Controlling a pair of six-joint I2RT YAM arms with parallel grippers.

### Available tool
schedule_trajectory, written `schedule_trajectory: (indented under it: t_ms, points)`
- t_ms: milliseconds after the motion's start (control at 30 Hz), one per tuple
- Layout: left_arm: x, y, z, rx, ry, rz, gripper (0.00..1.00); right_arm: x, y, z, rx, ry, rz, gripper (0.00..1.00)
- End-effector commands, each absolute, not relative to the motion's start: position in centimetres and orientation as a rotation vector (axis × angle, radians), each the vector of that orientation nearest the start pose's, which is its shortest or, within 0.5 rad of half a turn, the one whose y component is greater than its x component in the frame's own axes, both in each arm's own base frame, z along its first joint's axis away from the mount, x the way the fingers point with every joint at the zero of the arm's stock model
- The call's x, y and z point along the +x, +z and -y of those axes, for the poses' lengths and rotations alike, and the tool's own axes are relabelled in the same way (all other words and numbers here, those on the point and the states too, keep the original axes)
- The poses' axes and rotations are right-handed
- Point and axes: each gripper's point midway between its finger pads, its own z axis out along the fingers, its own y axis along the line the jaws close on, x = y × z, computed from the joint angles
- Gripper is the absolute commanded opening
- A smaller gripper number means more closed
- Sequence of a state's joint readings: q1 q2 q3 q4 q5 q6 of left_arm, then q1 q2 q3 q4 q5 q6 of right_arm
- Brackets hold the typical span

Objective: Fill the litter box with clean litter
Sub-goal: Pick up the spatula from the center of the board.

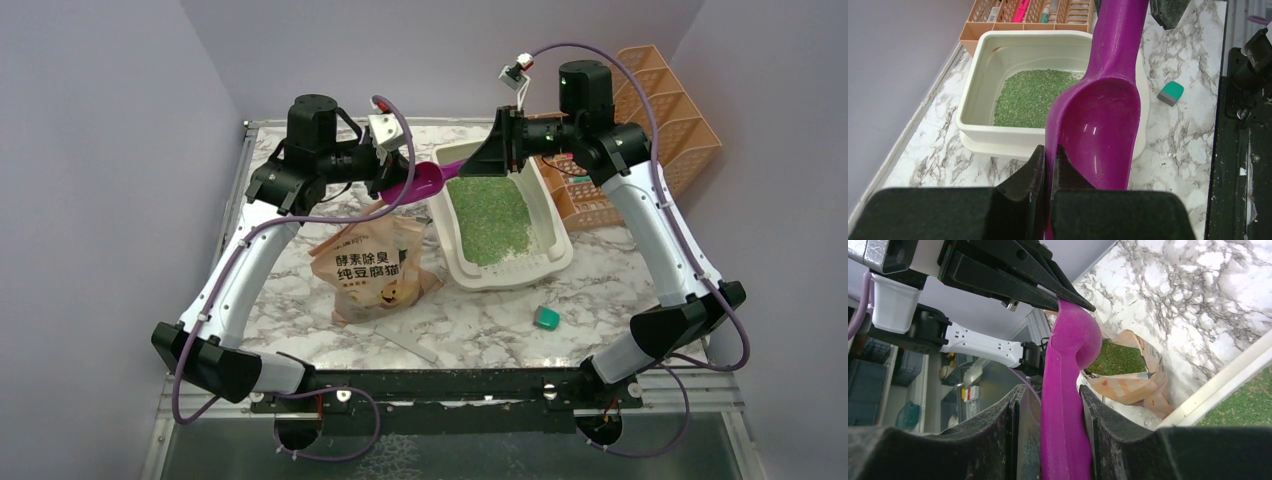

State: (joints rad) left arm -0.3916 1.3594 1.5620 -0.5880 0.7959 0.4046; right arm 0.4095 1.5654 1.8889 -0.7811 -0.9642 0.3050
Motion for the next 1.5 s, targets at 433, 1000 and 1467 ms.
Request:
schedule_trajectory:
  t_ms: [433, 1000, 1467]
  points:
    - [29.6, 37.8, 24.0, 1.21, -0.676, -1.4, 0.0, 26.6, 41.4, -29.5, -0.74, 1.568, -1.924, 0.45]
    - [29.5, 37.8, 24.0, 1.244, -0.633, -1.356, 0.0, 27.7, 40.3, -29.9, -0.661, 1.575, -1.994, 0.37]
    - [31.1, 39.1, 22.8, 1.083, -0.56, -1.428, 0.82, 29.0, 40.4, -28.8, -0.617, 1.462, -2.022, 0.01]
